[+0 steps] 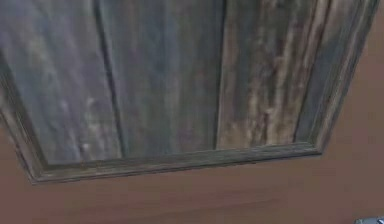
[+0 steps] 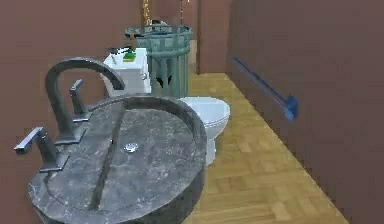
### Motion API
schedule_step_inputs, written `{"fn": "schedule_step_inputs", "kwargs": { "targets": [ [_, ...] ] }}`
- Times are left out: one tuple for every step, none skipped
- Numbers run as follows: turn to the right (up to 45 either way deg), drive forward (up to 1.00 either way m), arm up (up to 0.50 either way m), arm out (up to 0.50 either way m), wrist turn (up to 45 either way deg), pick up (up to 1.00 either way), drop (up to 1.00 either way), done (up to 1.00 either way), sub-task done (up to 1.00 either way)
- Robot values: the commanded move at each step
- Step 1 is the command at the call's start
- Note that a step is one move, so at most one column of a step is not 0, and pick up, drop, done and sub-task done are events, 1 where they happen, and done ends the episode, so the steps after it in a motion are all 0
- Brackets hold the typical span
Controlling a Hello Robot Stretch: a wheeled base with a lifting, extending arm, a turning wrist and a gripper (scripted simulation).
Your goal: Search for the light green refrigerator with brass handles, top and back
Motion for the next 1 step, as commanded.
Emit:
{"fn": "schedule_step_inputs", "kwargs": {
  "targets": [
    [45.0, 0.0, 0.0, 0.0, 0.0, 0.0, 0.0, 0.0, 0.0]
  ]
}}
